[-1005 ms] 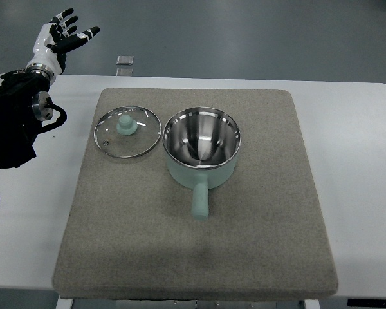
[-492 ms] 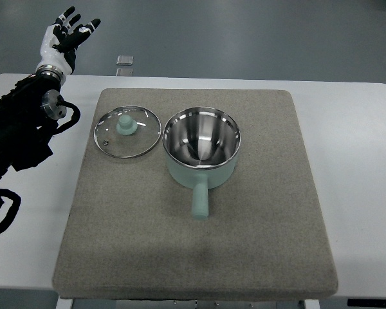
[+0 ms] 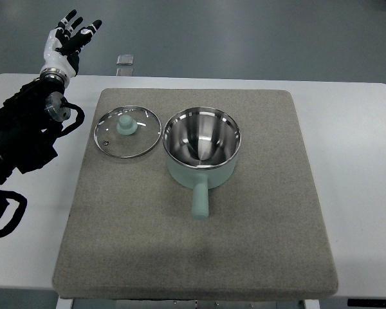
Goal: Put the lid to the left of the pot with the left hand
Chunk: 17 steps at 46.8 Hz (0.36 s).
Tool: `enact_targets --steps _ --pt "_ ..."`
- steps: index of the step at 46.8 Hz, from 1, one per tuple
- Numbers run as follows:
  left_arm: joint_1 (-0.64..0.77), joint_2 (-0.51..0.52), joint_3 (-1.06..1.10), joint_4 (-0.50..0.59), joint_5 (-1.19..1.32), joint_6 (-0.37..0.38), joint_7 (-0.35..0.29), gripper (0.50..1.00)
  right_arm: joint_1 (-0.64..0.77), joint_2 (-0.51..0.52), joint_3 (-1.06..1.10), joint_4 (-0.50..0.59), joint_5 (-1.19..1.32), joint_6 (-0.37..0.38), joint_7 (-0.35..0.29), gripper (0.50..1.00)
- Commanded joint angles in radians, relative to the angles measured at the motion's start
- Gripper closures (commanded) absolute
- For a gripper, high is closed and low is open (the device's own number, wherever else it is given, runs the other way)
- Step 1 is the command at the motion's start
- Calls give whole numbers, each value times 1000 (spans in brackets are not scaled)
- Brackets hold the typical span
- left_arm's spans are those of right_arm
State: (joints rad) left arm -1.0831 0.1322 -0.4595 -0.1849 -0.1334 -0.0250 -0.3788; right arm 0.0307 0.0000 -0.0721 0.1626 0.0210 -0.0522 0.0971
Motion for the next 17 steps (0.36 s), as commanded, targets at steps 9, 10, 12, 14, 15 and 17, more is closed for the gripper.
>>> enact_targets --steps 9,10,12,14,15,17 --pt "2 0 -2 -1 0 0 0 587 -2 0 -5 0 0 3 0 576" --pt "2 0 -2 1 0 0 0 587 -2 0 -3 0 0 6 0 576" --pt "2 0 -2 -1 0 0 0 587 -2 0 -2 2 0 8 0 579" --pt "2 0 -2 -1 0 0 0 587 -2 0 0 2 0 8 0 579" --pt "2 0 -2 -1 0 0 0 585 -2 0 0 2 0 8 0 579" --pt "2 0 -2 -1 0 0 0 585 -2 0 2 2 2 8 0 579"
